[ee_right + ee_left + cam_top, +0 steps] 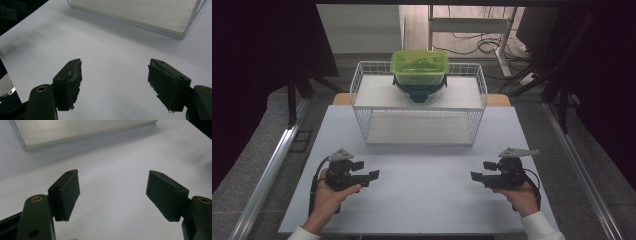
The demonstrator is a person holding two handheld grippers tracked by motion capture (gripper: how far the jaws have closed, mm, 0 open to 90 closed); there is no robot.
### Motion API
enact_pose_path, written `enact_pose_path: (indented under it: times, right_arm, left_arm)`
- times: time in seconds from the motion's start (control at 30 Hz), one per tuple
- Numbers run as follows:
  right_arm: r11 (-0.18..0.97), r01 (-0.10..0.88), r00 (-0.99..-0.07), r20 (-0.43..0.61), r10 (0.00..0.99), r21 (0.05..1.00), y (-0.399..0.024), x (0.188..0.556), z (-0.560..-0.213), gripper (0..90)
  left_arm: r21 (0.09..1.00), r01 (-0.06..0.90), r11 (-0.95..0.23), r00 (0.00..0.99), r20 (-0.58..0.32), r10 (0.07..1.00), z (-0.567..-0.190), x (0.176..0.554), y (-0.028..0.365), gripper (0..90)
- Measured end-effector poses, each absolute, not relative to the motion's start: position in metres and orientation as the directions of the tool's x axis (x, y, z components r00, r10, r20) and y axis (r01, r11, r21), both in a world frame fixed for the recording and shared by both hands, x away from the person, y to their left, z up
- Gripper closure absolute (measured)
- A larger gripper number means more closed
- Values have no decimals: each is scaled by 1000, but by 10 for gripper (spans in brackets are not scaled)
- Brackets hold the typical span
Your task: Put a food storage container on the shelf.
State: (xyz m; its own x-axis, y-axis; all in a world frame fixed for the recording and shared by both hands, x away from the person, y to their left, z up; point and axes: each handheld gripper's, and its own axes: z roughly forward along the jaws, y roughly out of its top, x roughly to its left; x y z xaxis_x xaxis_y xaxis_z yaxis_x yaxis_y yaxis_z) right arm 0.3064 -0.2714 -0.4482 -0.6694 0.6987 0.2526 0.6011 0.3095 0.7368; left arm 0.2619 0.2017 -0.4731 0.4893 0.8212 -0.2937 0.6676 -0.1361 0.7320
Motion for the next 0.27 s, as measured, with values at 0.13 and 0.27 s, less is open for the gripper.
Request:
enact_pose_path:
  times: [0.13,0.27]
  right_arm:
    - [298,601,-665,258,700,742,-275,307,-449,261]
    - [286,595,-668,265,695,751,-278,307,-449,249]
  left_arm:
    - [728,669,-150,493,-284,822,-475,263,200,260]
    - [729,671,-139,484,-288,827,-475,265,203,255]
